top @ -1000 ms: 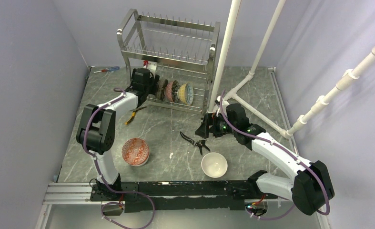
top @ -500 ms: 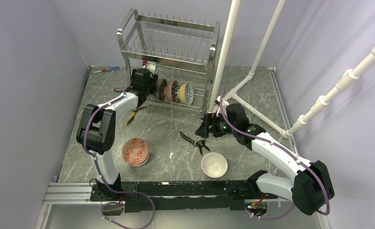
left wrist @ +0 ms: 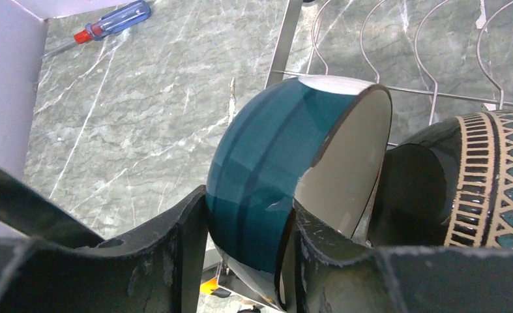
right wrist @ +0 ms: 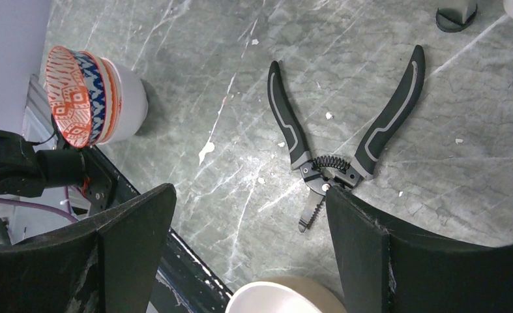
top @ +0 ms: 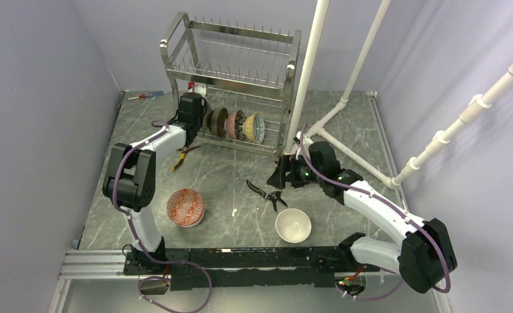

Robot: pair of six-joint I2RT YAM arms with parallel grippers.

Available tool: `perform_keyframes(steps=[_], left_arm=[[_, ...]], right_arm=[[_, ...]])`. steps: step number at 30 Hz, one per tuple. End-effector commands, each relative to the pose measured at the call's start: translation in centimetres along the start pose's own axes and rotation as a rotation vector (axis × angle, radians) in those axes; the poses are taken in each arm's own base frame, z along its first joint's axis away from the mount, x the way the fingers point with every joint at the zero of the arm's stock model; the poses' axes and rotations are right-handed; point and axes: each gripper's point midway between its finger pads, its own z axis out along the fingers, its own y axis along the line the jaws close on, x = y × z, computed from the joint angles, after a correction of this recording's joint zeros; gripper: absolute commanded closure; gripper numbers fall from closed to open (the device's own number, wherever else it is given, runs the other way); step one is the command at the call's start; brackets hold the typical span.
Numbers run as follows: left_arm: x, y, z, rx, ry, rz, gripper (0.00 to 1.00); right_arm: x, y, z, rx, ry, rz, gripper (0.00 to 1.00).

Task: Load the bowls into the dish rack
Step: Pick up the bowl from the dish rack.

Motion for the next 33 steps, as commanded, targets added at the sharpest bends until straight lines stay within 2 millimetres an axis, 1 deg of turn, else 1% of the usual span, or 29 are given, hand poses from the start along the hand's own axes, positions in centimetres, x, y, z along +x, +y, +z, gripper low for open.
perform_keyframes(steps=[1,5,10,13,17,22,24,29,33], left_arm=[[-4.0,2.1,-1.5,-0.055,-0.069,-0.035,0.57],[-4.3,2.7,-1.5,-0.105,-0.074,-0.006,0.69],[-4.9,3.1,-1.4,-0.191,-0.079,0.050,0.91],[-4.9,3.3,-1.2,-0.268,-0.068,0.108,0.97],[-5.8,4.1,-1.5,-0.424,-0.088,0.172,0.97],[-6.3,4.2,-1.6,-0.511,-0.105,0.251,0.97],[-6.3,4.2,-1.6,-0.527,-0.104,0.270,0.97],[-6.2,3.8,-1.4,-0.500,-0.099,0.267,0.97],[-6.9,4.0,-1.8,-0.497,-0.116,0.250,0.97]], right_arm=[[-0.9,0.7,0.1,-0.033,-0.021,-0.027,0.11],[-0.9,0.7,0.2,-0.036,-0.017,-0.026,0.11],[-0.9,0.7,0.2,-0.037,-0.019,-0.026,0.11],[-0.7,0.6,0.2,-0.036,-0.015,-0.026,0.11],[-0.7,0.6,0.1,-0.035,-0.017,-0.025,0.11],[-0.5,0.5,0.1,-0.034,-0.016,-0.026,0.10],[-0.5,0.5,0.1,-0.032,-0.017,-0.025,0.10],[-0.4,0.4,0.1,-0.030,-0.016,-0.024,0.10],[-0.4,0.4,0.2,-0.033,-0.014,-0.024,0.10]])
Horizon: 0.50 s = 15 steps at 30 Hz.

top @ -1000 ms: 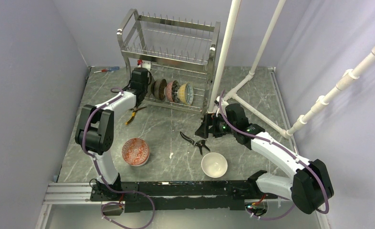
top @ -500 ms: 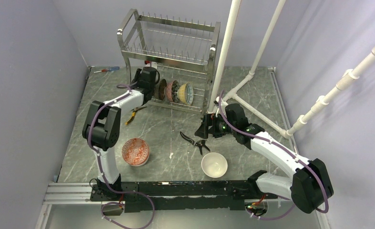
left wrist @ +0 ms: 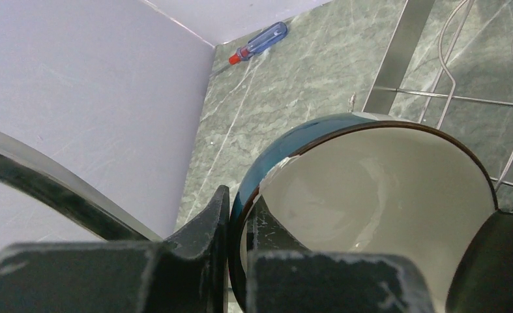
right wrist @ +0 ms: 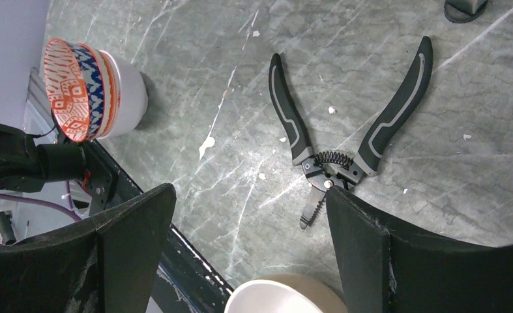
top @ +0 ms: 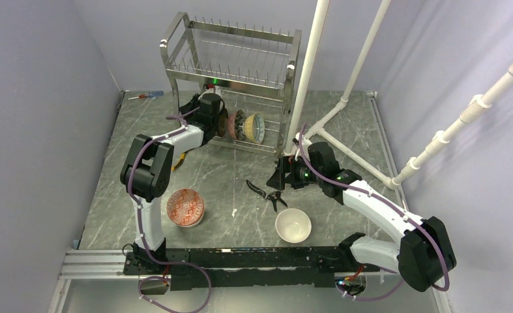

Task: Load the bowls into the dish rack
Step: Pick up the bowl from the dish rack.

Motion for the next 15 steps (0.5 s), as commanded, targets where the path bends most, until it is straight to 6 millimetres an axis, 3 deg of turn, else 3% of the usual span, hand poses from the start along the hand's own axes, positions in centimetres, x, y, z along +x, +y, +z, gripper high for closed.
perform_keyframes(steps=[1,7,15], left_arm=[[-4.4,3.9,-0.7,-0.098,-0.084,-0.117,0.97],[-5.8,5.6,-0.8,-0.196,-0.129,-0.058,0.97],[-5.9,5.6,-1.0,-0.208,-0.148,-0.010,0.98]], right_arm=[[-0.9,0.5,-0.1,-0.025,-0.037,-0.031,0.10],[-1.0,0.6,-0.2,-0.030,-0.041,-0.031,0.10],[-1.0,0.6,-0.2,-0.032,-0.041,-0.031,0.10]])
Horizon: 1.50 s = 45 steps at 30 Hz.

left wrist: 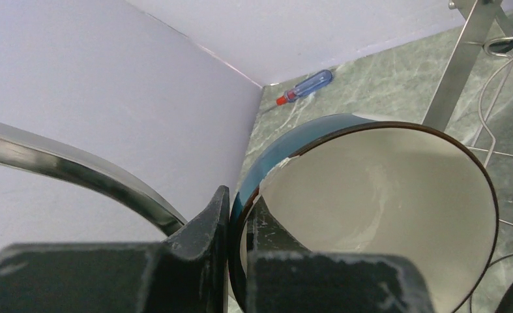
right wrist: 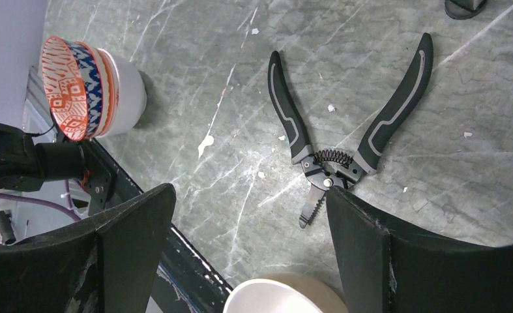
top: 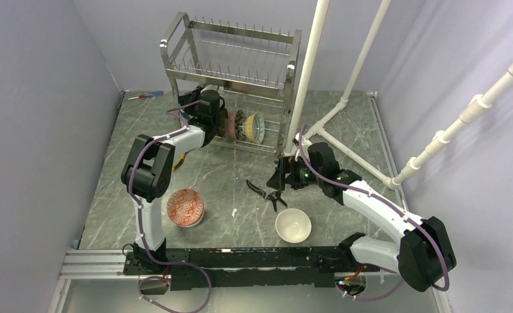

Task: Load the bowls into the dish rack
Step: Pick up the bowl from the dish rack.

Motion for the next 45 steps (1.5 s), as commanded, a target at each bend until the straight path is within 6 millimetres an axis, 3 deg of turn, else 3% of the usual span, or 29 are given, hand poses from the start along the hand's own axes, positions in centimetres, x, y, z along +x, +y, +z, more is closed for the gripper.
perform_keyframes(steps=[1,9,28,33,38,45], left_arm=[[-2.4,3.1,-0.2,-0.108,-0.044,-0.053,0.97],[-3.0,3.2,-0.8,-0.106,-0.056,-0.018,0.97],[-3.5,9.1,-5.1,-0.167,-0.083,-0.242,0.97],[-4.0,9.5,-6.1,-0.153,-0.092,-0.257,0.97],[-4.0,8.1,-8.2,-0.001,-0.079,-0.292,0.97],[-3.3,6.4,-13.2,0.372,-0.056,-0.460,0.97]], right_arm=[[-1.2,0.7,-0.3,-0.032,-0.047,-0.034,0.10],[-1.3,1.0,-0.2,-0.047,-0.049,-0.034,0.10],[-1.8,1.7,-0.4,-0.074,-0.064,-0.039,0.10],[-2.0,1.9,-0.6,-0.076,-0.071,-0.042,0.09],[-2.6,2.6,-0.7,-0.103,-0.089,-0.047,0.07],[-4.8,4.3,-0.6,-0.165,-0.136,-0.064,0.00]])
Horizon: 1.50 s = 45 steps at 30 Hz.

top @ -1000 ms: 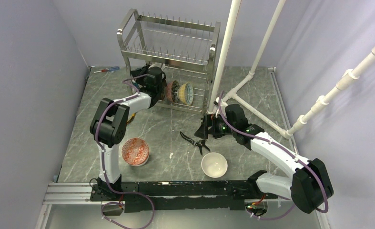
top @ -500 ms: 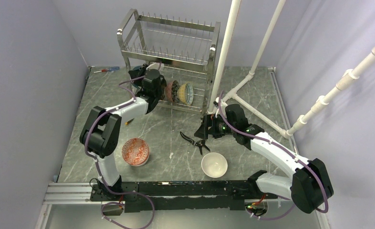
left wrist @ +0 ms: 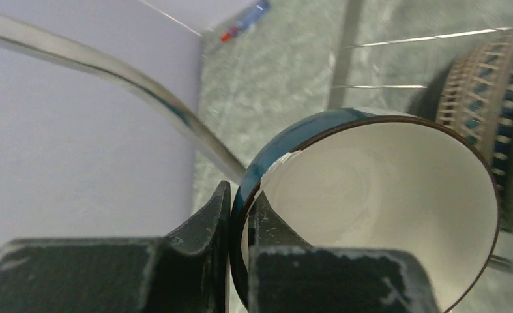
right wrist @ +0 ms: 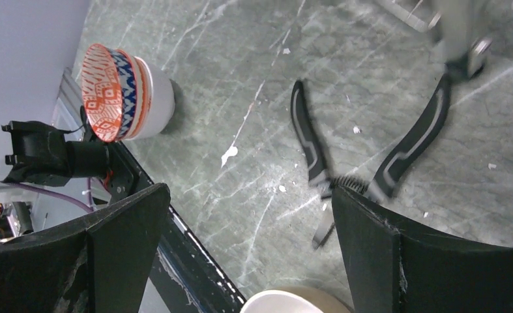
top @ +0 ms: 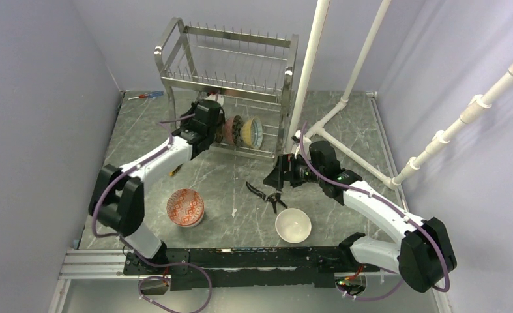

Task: Load the bowls into the dish rack
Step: Pick up the bowl from the dish rack, then adjust the bowl.

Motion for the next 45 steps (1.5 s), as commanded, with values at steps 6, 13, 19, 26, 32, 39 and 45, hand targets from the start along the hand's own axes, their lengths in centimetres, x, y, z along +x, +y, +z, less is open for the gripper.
perform_keyframes(steps=[6,13,19,26,32,39,45], left_arm=[[-2.9,0.1,-9.3,0.324,-0.111,-0.474,0.97],[-1.7,0.7,-10.5,0.348,-0.112,-0.520,0.97],[-2.8,1.1,-12.5,0.447,-0.151,-0.602,0.97],[-3.4,0.0,-14.8,0.603,-0.201,-0.661,0.97],[-3.5,-1.0,-15.8,0.684,-0.184,-0.680,0.97],[-3.2,-1.2,-16.4,0.713,-0.157,-0.712,0.97],[-2.2,-1.9,-17.0,0.745,-0.121,-0.704,0.97]], right_arm=[[-5.5,3.8,1.0,-0.146,-0.114,-0.034,0.00],[-6.1,4.4,1.9,-0.184,-0.110,-0.020,0.01],[-6.6,4.4,1.7,-0.174,-0.146,-0.005,0.05],[-6.6,5.0,0.6,-0.184,-0.172,-0.004,0.08],[-6.4,5.4,0.4,-0.203,-0.169,0.006,0.08],[-6.2,5.9,0.7,-0.225,-0.157,0.022,0.10],[-6.1,5.9,1.3,-0.223,-0.148,0.034,0.12]])
